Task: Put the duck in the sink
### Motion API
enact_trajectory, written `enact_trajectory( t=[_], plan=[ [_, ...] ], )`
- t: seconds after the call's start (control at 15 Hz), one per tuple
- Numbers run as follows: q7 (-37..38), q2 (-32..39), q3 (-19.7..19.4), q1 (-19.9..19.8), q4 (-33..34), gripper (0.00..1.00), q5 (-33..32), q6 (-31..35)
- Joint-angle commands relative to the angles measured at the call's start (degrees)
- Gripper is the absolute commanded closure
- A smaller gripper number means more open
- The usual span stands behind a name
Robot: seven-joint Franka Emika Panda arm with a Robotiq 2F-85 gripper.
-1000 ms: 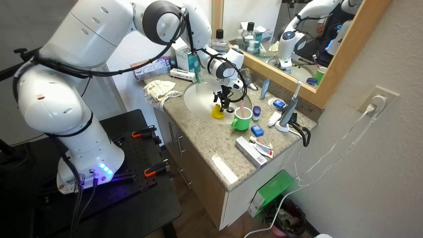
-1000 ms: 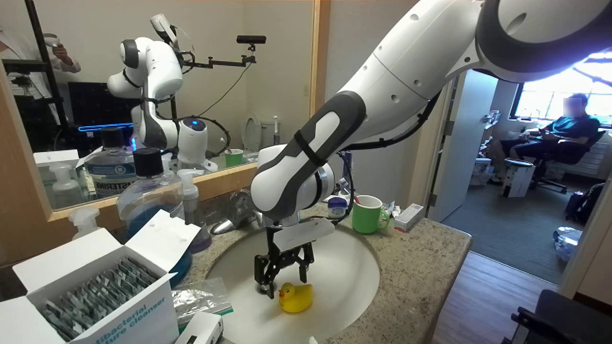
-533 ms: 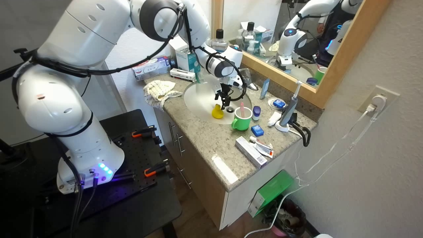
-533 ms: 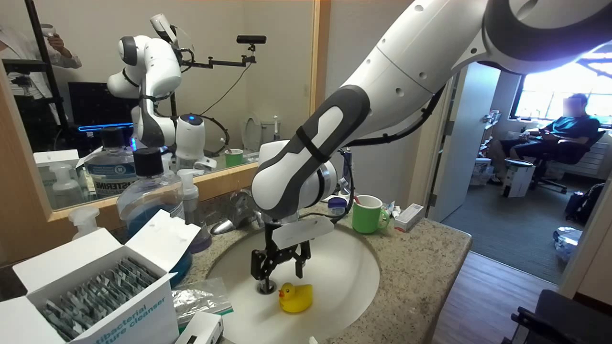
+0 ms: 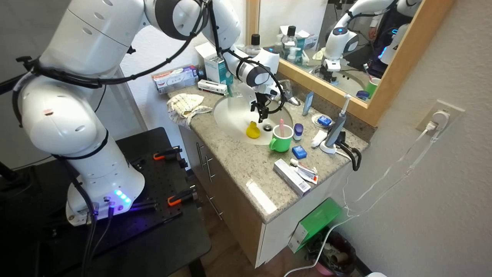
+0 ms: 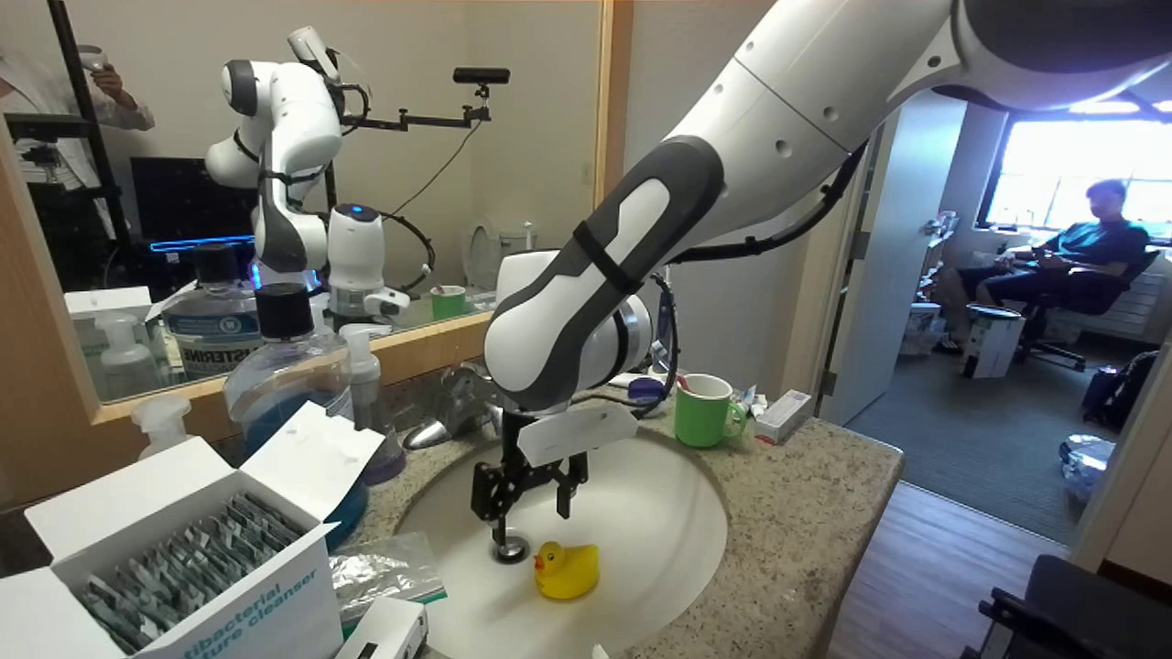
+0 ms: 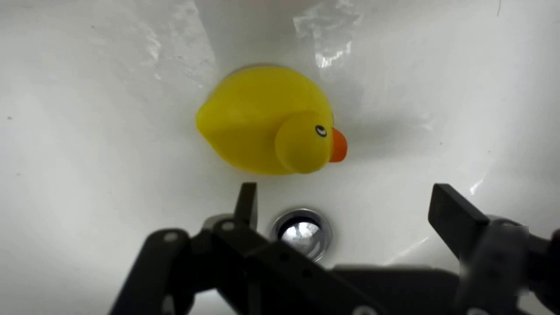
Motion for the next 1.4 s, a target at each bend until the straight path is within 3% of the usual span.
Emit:
enact_trajectory(
  t=[0.0,0.07,1.33],
  plan=[
    [0.28,-3.44,-0.58,0.64,-4.9,0.0,0.5,2.84],
    [-0.28,-0.35,-0.42,0.4,-0.72,0.0,0.48,0.71],
    [-0.28,-1.02,-0.44,0.39,-2.04,0.0,0.48,1.61]
  ],
)
